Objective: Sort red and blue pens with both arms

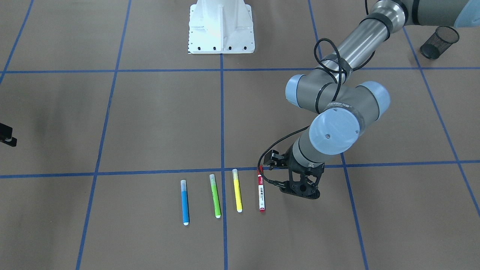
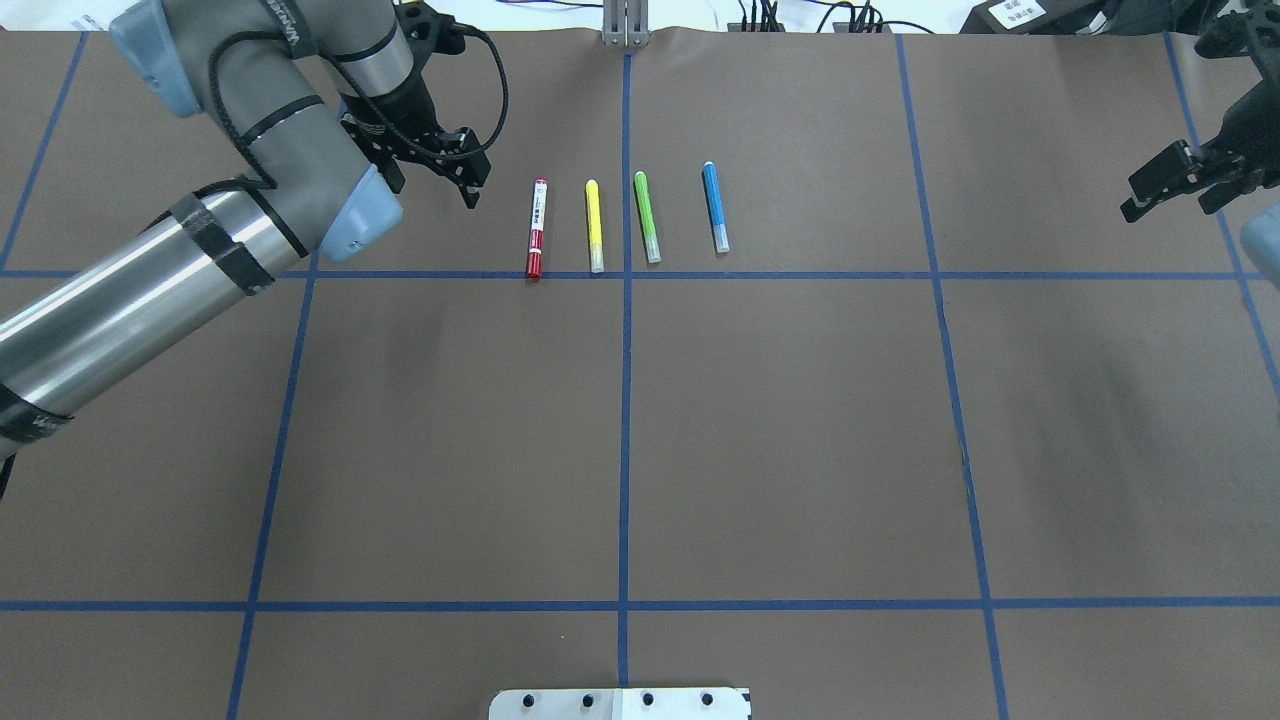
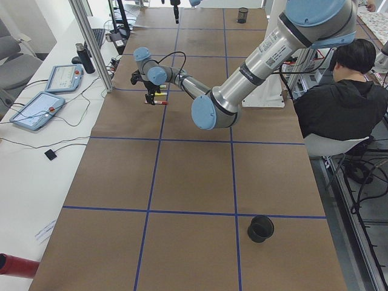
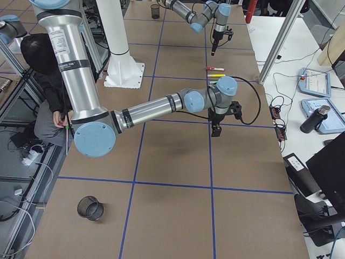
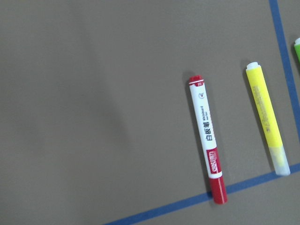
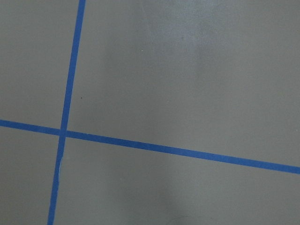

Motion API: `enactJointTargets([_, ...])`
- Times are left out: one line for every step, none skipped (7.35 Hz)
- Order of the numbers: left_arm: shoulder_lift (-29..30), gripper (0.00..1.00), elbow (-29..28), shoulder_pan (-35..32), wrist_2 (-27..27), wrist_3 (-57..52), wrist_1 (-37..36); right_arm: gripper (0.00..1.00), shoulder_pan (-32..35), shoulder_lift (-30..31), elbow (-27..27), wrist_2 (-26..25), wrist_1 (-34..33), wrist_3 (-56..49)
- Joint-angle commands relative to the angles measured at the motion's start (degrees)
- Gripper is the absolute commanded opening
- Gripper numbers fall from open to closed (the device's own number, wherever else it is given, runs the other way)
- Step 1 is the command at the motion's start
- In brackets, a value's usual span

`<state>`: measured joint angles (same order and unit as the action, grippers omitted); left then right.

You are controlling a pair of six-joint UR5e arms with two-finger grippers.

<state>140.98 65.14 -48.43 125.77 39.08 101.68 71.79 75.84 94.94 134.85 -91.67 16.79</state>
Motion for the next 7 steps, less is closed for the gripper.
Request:
enactJointTargets([1.22, 0.95, -1.41, 3.77, -6.14, 5.71, 3.17, 1.00, -0.42, 0.01, -0.02, -0.11, 0.00, 0.00])
enactJointTargets([1.32, 0.94, -1.68, 4.39, -6.23, 6.53, 4.48, 1.00, -0.42, 0.01, -0.10, -0.11, 0.00, 0.00])
enactJointTargets([1.58, 0.93, -2.11, 5.10, -8.67, 6.71, 4.76, 1.00, -0.42, 0.01, -0.28, -0.11, 0.00, 0.00])
enactJointTargets([2.62, 0.91, -3.68, 5.63, -10.18, 7.84, 5.72, 1.00, -0.42, 0.01, -0.46, -0.11, 0.00, 0.00])
enactJointTargets([3.42, 0.87, -5.18, 5.80, -10.28, 9.42, 7.38, 1.00, -0.42, 0.01, -0.63, -0.20, 0.00, 0.00])
enactJointTargets([3.43, 0.83, -5.89, 6.07, -10.54, 9.87, 8.27, 1.00, -0.42, 0.18, -0.72, -0.20, -0.09, 0.00])
enactJointTargets([3.43, 0.77, -6.16, 6.33, -10.80, 11.36, 8.28, 1.00, -0.42, 0.53, -0.81, -0.20, 0.00, -0.09])
